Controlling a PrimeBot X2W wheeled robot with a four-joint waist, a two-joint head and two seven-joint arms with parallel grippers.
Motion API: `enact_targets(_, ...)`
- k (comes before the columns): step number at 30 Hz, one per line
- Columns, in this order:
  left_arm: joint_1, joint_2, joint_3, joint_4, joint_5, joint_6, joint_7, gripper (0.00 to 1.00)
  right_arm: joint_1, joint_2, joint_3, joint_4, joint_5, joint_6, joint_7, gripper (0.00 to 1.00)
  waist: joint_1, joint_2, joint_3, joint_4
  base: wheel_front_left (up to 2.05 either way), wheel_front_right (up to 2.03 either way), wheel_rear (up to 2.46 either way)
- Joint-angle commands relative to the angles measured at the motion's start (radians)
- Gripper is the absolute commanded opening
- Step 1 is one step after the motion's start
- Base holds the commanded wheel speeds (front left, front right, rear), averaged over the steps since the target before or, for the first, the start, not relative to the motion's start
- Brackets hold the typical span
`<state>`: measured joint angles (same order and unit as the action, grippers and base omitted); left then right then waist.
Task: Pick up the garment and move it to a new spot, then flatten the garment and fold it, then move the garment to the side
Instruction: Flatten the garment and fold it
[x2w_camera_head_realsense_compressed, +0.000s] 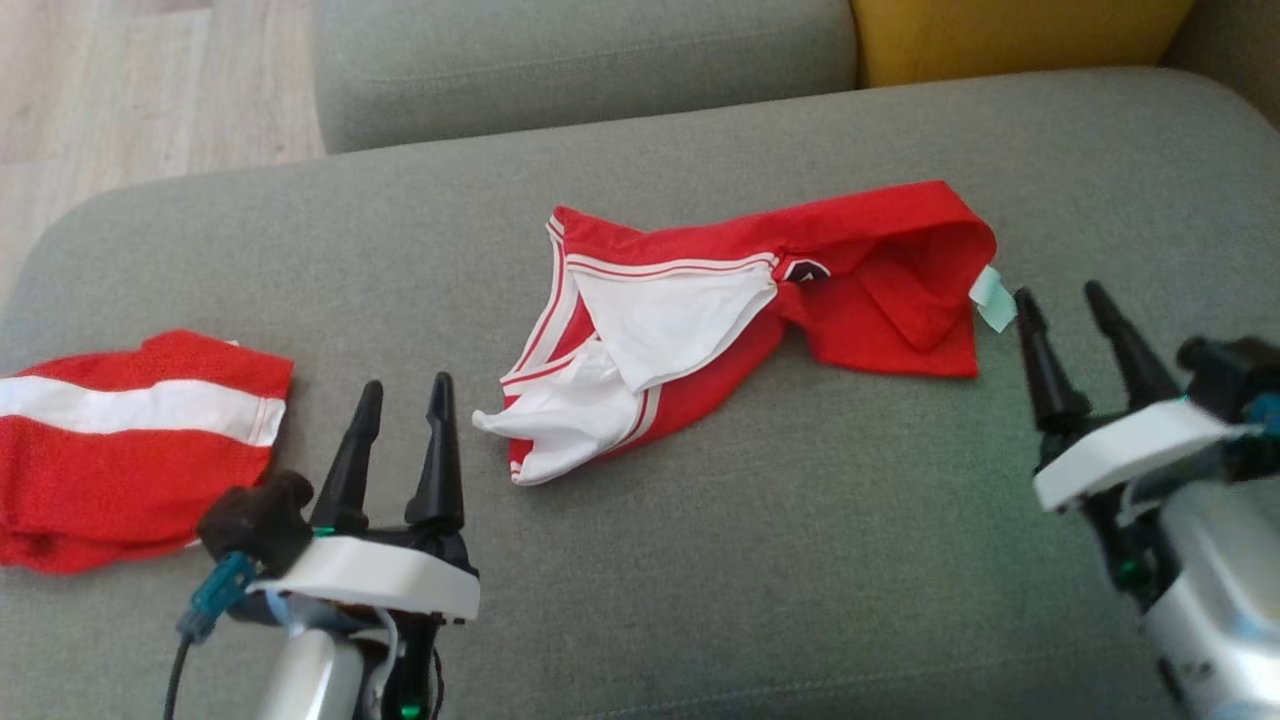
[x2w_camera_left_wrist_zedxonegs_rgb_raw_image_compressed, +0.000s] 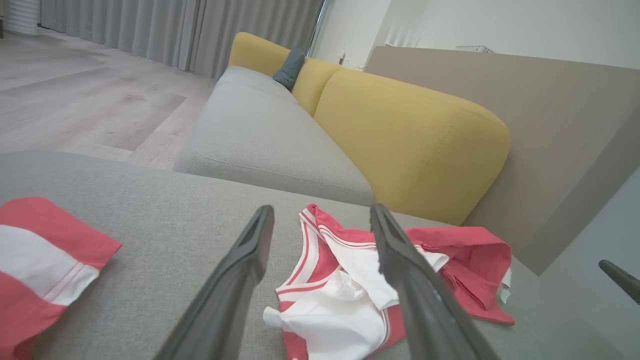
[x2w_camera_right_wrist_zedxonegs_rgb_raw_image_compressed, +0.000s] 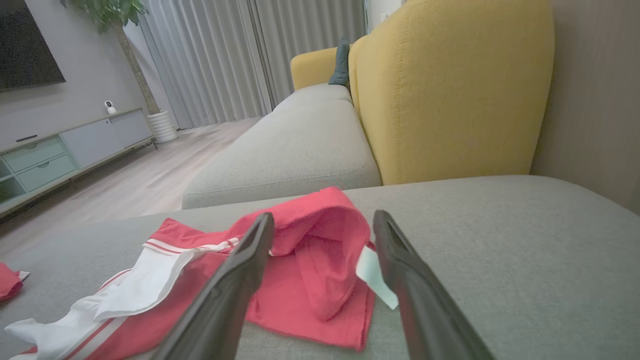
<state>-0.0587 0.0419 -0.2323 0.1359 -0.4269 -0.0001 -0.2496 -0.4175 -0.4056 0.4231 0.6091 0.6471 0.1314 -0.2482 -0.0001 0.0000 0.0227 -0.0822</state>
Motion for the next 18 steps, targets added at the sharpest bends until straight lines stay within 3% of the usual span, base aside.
enact_targets(1,-0.034,0.008,0.025,-0.027,-0.002,-0.003,-0.012,1.0,0.029,0.036,-0.051,-0.063,-0.062,-0.001,-0.013,1.0,0.0001,0.0,0.014,-0.007,0.0,0.0,0.0)
enact_targets(7,-0.069,0.008,0.006,0.026,0.008,-0.011,-0.012,1.0,0.125,0.151,-0.216,-0.197,-0.215,-0.001,0.0,1.0,0.0001,0.0,0.047,-0.026,0.0,0.0,0.0)
enact_targets(18,-0.234,0.009,-0.025,0.36,0.033,-0.007,-0.001,1.0,0.213,0.238,-0.341,-0.381,-0.329,-0.001,0.096,1.0,0.0001,0.0,0.125,-0.071,0.0,0.0,0.0)
